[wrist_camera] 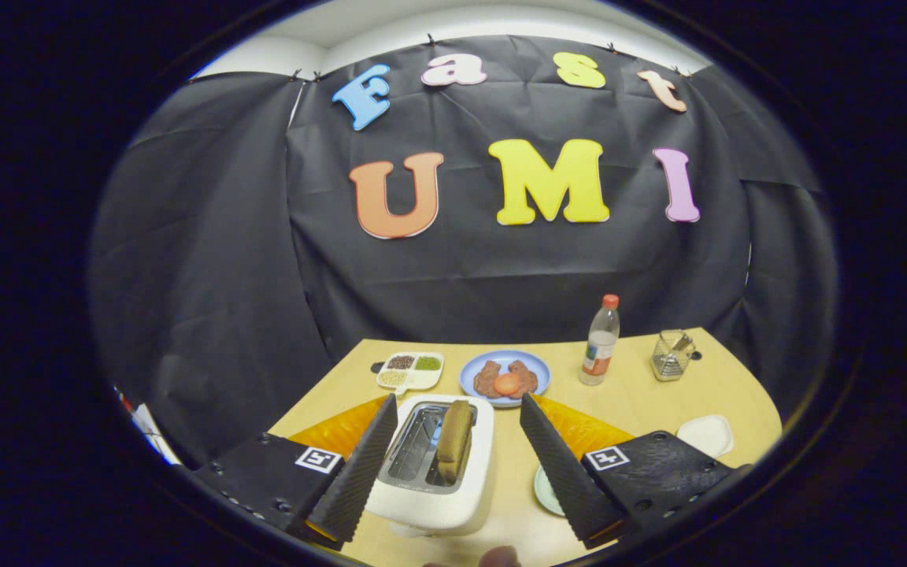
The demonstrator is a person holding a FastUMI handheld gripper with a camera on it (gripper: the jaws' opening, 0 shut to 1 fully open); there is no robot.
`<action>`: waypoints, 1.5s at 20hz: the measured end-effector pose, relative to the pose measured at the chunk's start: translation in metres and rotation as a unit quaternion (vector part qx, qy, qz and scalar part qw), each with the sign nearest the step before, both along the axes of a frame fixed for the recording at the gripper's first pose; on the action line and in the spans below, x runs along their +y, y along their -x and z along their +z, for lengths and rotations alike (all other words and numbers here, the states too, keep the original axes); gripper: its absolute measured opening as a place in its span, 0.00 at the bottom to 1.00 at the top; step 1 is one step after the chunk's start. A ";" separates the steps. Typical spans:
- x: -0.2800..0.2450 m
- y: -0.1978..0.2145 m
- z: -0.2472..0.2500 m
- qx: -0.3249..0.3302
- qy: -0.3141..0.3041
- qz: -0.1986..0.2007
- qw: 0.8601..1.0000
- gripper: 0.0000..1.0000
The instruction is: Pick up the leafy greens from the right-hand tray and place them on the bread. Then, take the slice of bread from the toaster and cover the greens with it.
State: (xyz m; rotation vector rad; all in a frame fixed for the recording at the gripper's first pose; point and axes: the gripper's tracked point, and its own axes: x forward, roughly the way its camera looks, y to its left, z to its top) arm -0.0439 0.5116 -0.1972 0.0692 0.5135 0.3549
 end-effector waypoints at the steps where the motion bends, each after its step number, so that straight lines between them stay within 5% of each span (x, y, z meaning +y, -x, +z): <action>1: 0.005 -0.002 -0.011 0.012 0.003 -0.005 1.000 0.96; 9: 0.019 -0.028 -0.058 0.055 0.025 -0.037 0.997 0.92; 13: 0.026 -0.031 -0.072 0.076 0.027 -0.034 0.996 0.64; 18: 0.022 -0.032 -0.066 0.095 -0.002 -0.037 0.995 0.08; 25: -0.015 -0.047 0.038 0.042 -0.080 -0.009 0.996 0.08; 30: -0.089 -0.058 0.060 0.023 -0.083 -0.039 0.996 0.08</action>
